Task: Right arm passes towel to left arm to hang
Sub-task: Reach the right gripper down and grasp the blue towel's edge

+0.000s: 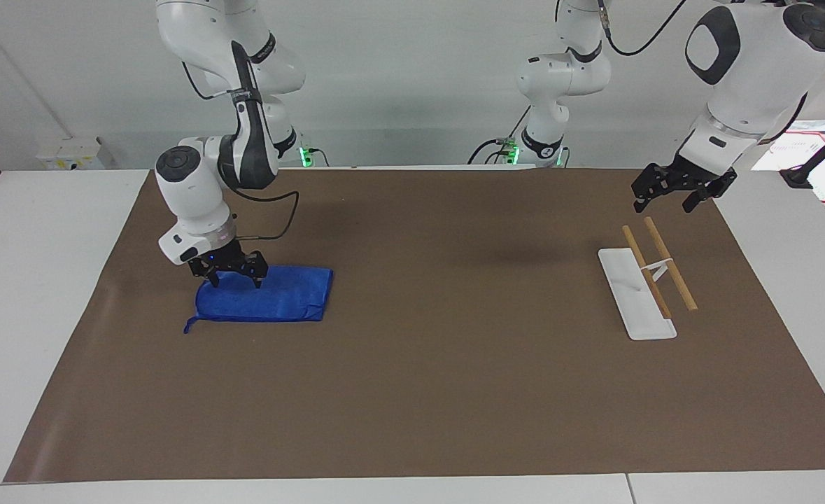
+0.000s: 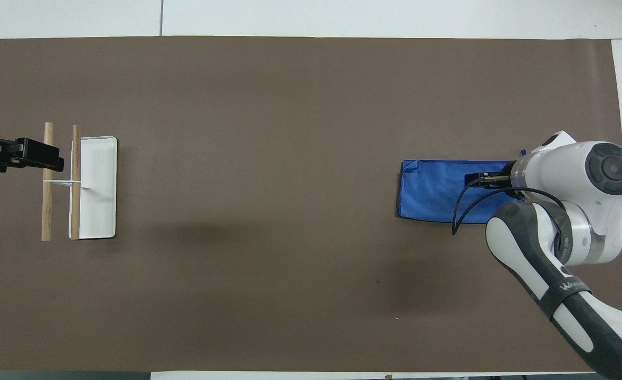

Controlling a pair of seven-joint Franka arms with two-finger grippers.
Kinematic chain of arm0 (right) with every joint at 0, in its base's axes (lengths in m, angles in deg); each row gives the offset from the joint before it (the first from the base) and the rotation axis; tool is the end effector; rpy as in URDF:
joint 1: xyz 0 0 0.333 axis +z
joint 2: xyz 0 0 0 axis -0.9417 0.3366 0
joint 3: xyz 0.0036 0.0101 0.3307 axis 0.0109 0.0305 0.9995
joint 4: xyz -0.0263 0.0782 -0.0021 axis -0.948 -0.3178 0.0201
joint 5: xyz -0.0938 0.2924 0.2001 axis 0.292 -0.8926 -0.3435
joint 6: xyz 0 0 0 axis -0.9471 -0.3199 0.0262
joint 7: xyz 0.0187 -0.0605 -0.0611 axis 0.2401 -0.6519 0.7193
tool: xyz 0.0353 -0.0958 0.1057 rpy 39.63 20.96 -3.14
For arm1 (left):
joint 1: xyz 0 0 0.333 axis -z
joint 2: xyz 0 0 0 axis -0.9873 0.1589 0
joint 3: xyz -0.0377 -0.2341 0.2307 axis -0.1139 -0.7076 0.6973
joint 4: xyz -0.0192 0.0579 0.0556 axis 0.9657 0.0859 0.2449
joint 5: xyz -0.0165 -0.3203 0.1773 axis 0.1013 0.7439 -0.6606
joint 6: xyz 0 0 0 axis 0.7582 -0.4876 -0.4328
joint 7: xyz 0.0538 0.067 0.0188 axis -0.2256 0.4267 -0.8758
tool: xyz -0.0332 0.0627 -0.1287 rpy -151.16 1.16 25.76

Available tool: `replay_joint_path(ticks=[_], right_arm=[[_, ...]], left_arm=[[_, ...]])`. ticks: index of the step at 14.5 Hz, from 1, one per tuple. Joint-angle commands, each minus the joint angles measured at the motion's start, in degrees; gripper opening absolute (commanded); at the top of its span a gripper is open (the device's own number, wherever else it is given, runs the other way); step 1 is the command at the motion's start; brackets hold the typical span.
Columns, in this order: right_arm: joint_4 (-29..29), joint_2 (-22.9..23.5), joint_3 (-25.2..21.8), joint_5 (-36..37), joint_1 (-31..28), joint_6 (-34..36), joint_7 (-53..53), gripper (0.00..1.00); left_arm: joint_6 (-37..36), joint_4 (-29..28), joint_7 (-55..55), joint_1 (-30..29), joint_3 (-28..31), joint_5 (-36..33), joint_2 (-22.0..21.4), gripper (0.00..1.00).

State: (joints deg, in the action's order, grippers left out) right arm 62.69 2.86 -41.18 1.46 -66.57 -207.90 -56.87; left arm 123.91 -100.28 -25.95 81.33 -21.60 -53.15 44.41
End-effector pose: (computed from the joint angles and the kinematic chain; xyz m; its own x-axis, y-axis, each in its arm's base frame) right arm 0.5201 0.0070 0.3202 0.9935 -0.0457 0.1044 -0.0470 -0.9989 0.0095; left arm 0.5227 -0.0219 0.5627 0.9964 -0.0822 -0.0188 -0.0818 -0.9965 0.0191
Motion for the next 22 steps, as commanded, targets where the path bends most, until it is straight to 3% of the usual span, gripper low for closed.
replay_joint_path(ticks=[1,5,8,9,10,15,17,22], right_arm=[[2.6,0.3,0.4,-0.9,-0.2,-4.1,1.8,1.0],[3.0,3.5,0.4,-0.9,-0.2,-7.1,2.6,1.0],[4.7,3.2,0.4,-0.9,-0.2,-7.5,1.2,1.0],[5.3,3.1,0.4,-0.9,-0.2,-7.4,0.1,0.88],[5.3,3.0,0.4,-0.9,-0.3,-7.3,-3.7,0.01],[5.2,2.9,0.4,-1.0,0.0,-5.9,-2.7,0.0],[2.9,2.1,0.5,-1.0,1.8,-1.1,-0.4,0.0],[-14.6,0.3,1.8,-3.9,4.8,21.1,6.0,0.0]], left_arm=[[1.2,-2.3,0.3,0.4,0.0,-1.3,-1.9,1.0],[1.2,-2.3,0.4,0.4,0.0,-1.3,-1.9,1.0],[1.2,-2.3,0.3,0.4,-0.1,-1.3,-1.9,1.0],[1.2,-2.3,0.3,0.4,-0.1,-1.3,-1.9,1.0],[1.2,-2.3,0.3,0.4,-0.1,-1.3,-1.9,1.0],[1.3,-2.1,0.2,0.4,-0.1,-1.3,-1.8,1.0],[1.3,-2.1,0.2,0.4,-0.1,-1.3,-1.8,1.0],[1.3,-2.1,0.3,0.4,-0.1,-1.3,-1.8,1.0]])
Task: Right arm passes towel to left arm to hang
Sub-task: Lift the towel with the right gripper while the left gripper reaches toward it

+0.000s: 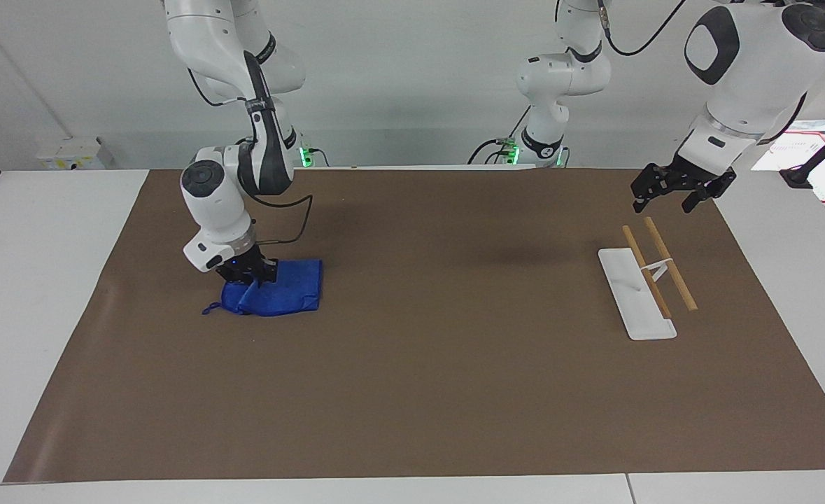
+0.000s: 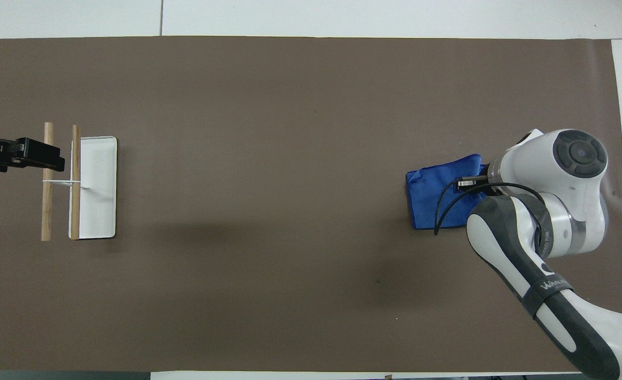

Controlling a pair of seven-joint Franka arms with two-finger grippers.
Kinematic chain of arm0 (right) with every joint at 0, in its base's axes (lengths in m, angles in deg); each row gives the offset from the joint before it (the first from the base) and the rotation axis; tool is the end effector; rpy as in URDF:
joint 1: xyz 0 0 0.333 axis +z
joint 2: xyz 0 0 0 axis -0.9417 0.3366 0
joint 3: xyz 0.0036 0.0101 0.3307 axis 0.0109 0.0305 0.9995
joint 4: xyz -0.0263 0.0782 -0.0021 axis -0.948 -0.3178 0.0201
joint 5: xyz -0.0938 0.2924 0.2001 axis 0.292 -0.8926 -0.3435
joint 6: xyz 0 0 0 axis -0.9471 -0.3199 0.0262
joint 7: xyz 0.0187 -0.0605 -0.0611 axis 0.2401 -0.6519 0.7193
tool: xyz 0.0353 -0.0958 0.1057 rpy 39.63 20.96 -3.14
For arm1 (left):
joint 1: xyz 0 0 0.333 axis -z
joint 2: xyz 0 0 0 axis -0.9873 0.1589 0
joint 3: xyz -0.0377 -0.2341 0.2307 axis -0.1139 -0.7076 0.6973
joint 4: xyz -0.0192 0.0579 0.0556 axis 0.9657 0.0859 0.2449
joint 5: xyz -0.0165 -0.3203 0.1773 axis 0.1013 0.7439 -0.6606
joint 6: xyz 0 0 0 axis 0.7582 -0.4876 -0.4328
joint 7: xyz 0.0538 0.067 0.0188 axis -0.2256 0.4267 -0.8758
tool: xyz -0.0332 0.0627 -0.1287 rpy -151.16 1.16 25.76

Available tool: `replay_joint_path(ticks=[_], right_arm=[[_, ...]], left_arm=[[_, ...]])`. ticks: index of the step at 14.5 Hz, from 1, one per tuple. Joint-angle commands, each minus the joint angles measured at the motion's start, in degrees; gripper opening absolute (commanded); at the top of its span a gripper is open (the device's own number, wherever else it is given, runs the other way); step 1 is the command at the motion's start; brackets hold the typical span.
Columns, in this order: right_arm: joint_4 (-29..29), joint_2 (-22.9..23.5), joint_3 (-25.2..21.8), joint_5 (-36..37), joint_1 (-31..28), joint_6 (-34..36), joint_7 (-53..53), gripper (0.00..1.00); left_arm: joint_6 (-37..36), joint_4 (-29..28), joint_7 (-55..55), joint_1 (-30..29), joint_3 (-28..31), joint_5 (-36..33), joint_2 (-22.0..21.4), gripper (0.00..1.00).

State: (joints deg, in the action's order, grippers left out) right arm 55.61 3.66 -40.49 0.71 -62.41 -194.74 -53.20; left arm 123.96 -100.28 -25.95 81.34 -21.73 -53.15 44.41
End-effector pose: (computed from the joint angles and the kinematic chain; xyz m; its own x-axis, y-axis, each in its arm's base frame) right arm 0.5248 0.0518 0.3421 0.9992 -0.0368 -0.0151 -0.0367 -0.9993 0.0104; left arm 0.5228 -0.0232 0.5628 0.9963 -0.0846 -0.0179 -0.0843 -0.9963 0.0190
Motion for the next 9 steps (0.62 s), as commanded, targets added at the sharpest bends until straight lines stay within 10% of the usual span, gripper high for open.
replay_joint_path(ticks=[1,9], right_arm=[[-11.7,-0.3,1.6,-5.8,1.2,11.8,3.8,0.0],[-26.2,0.5,1.7,-27.5,9.3,14.8,22.8,0.0]], left_arm=[[1.3,-2.1,0.2,0.4,0.0,-1.3,-1.8,1.0],[2.2,-2.3,0.0,2.3,-0.2,-1.3,-1.8,1.0]])
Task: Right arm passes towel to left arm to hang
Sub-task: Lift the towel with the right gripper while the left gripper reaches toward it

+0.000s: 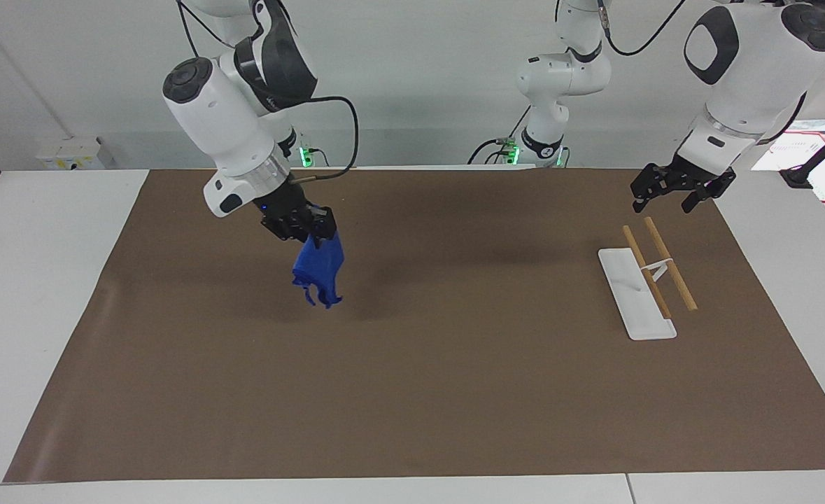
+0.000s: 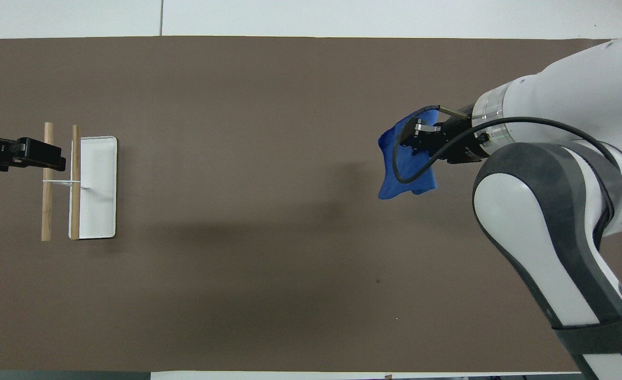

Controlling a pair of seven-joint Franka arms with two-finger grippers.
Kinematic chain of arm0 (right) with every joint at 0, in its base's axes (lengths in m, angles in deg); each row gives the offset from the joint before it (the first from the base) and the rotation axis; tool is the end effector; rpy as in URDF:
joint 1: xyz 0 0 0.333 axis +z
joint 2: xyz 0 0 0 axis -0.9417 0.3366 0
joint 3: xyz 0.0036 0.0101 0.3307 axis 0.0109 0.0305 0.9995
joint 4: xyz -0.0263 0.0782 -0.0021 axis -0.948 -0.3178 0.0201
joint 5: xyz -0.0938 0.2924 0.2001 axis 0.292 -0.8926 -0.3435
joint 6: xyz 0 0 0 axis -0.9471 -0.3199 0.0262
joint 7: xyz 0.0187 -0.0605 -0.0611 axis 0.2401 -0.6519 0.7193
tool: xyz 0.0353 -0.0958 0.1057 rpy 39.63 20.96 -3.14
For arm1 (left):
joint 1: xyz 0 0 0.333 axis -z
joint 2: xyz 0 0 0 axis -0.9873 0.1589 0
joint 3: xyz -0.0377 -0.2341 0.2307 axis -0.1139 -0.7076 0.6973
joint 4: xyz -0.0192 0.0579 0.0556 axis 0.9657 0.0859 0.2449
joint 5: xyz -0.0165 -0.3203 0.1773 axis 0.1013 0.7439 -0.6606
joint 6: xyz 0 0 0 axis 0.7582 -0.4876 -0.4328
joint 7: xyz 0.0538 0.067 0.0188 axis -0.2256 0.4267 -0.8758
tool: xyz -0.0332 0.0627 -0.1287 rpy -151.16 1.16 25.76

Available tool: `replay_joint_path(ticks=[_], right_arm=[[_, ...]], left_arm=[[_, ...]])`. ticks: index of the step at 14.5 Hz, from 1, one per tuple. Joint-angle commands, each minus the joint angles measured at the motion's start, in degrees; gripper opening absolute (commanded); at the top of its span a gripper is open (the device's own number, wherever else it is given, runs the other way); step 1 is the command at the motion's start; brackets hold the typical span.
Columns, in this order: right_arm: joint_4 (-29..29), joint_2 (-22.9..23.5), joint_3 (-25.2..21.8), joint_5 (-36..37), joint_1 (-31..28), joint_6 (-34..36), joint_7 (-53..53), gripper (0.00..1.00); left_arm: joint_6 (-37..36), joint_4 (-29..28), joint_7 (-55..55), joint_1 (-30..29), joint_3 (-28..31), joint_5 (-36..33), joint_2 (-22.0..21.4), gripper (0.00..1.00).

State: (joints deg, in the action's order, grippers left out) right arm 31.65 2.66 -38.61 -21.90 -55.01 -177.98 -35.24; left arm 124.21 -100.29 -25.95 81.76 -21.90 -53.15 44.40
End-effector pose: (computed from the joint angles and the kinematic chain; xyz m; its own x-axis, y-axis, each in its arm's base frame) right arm 0.5527 0.1882 0.5189 0.9525 -0.2963 -0.0707 -0.3008 -0.8777 -0.3730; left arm 0.5231 -0.0286 0.5632 0.9954 -0.0948 -0.0136 -0.0945 -0.9953 0.0187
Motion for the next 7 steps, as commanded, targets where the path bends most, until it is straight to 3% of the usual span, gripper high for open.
replay_joint_path(ticks=[1,4,7], right_arm=[[-1.8,2.2,0.0,-6.2,3.6,-5.6,9.0,0.0],[0.5,2.1,0.0,-7.7,10.0,-16.9,22.1,0.0],[0.7,2.2,0.0,-14.5,12.5,-21.9,29.5,0.0]], left_arm=[[2.0,-2.4,-0.3,2.0,-0.1,-1.2,-1.8,1.0],[2.5,-3.0,-1.6,3.9,-0.4,-0.7,-1.6,1.0],[4.3,-4.9,-6.8,6.5,-0.4,2.7,-1.5,1.0]])
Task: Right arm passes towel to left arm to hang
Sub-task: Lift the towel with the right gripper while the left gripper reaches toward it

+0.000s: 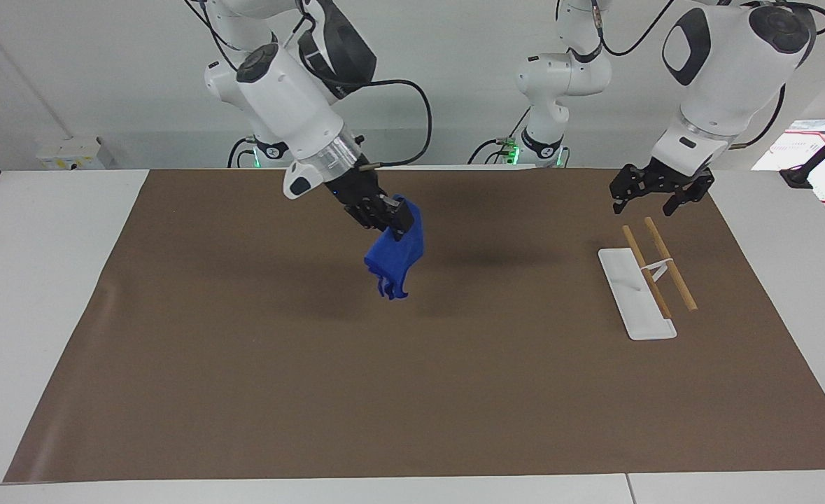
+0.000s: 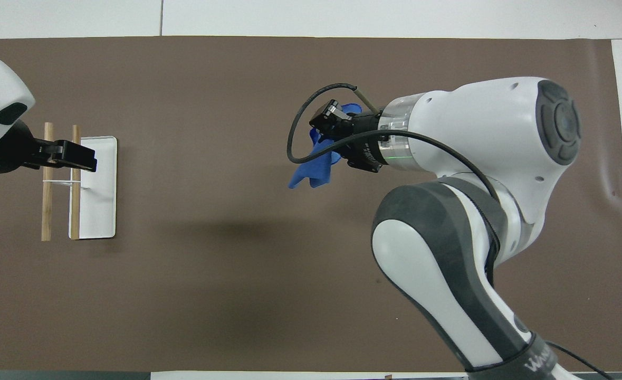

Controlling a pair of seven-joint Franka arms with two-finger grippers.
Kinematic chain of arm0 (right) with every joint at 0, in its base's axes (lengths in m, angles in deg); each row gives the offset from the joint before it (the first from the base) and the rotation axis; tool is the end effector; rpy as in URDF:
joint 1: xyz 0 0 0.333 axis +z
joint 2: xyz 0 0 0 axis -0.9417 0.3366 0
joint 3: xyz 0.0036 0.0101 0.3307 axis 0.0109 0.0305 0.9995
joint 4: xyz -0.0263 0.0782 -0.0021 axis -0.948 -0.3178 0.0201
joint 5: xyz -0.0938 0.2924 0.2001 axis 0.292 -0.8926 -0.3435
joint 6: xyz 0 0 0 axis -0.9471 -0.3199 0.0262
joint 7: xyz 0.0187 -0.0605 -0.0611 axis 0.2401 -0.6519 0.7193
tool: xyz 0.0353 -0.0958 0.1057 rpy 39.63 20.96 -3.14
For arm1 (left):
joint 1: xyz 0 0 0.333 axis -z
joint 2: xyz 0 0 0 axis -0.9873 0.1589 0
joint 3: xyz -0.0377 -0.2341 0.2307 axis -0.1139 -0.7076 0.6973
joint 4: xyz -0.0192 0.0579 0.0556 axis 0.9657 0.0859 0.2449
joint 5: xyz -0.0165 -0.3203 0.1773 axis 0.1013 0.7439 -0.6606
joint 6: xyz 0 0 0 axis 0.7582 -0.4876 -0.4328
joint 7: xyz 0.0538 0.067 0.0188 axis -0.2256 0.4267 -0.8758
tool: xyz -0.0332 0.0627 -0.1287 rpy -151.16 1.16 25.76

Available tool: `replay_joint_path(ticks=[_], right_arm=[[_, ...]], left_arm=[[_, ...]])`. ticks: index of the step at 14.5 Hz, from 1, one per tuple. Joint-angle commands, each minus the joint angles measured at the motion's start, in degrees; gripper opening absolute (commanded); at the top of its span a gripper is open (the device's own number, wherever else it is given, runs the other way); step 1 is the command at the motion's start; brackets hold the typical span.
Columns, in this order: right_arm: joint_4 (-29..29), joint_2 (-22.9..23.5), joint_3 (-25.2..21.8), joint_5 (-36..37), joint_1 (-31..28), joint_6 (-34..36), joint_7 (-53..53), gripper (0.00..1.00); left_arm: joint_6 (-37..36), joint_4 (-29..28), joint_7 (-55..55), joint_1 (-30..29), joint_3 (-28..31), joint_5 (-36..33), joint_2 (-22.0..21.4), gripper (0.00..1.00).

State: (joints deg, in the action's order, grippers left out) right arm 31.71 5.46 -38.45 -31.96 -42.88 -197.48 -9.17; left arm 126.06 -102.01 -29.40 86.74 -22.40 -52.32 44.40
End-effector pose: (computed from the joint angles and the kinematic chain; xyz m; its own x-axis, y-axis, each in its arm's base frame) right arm 0.5490 0.3140 0.5311 0.7753 -0.5949 -0.2124 -0.5964 -0.5787 -0.5562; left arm 0.5193 -0.0806 0.5525 0.9917 -0.1277 -0.0127 -0.1272 -0.9914 0.0320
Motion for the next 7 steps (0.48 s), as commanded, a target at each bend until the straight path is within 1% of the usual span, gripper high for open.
replay_joint_path(ticks=[1,3,5,6,7], right_arm=[[0.7,-0.5,-0.2,-6.5,2.0,-5.0,5.6,0.0],[0.7,0.1,-0.2,-7.4,4.7,-10.7,11.6,0.0],[0.7,0.7,-0.2,-8.8,7.3,-15.6,16.7,0.0],[0.7,0.9,-0.2,-9.9,9.0,-19.2,19.7,0.0],[0.5,2.2,-0.2,-10.0,10.6,-22.9,22.9,0.0]], left_arm=[[2.7,-3.3,-5.0,1.6,0.1,4.2,-1.3,1.0],[3.3,-5.0,-10.0,1.5,0.1,8.9,-1.4,1.0],[5.8,-8.4,-17.4,1.6,0.1,13.3,-2.1,1.0],[7.8,-10.3,-23.5,2.0,0.0,14.6,-3.0,1.0],[10.4,-11.2,-31.8,3.7,0.0,16.9,-2.9,1.0]])
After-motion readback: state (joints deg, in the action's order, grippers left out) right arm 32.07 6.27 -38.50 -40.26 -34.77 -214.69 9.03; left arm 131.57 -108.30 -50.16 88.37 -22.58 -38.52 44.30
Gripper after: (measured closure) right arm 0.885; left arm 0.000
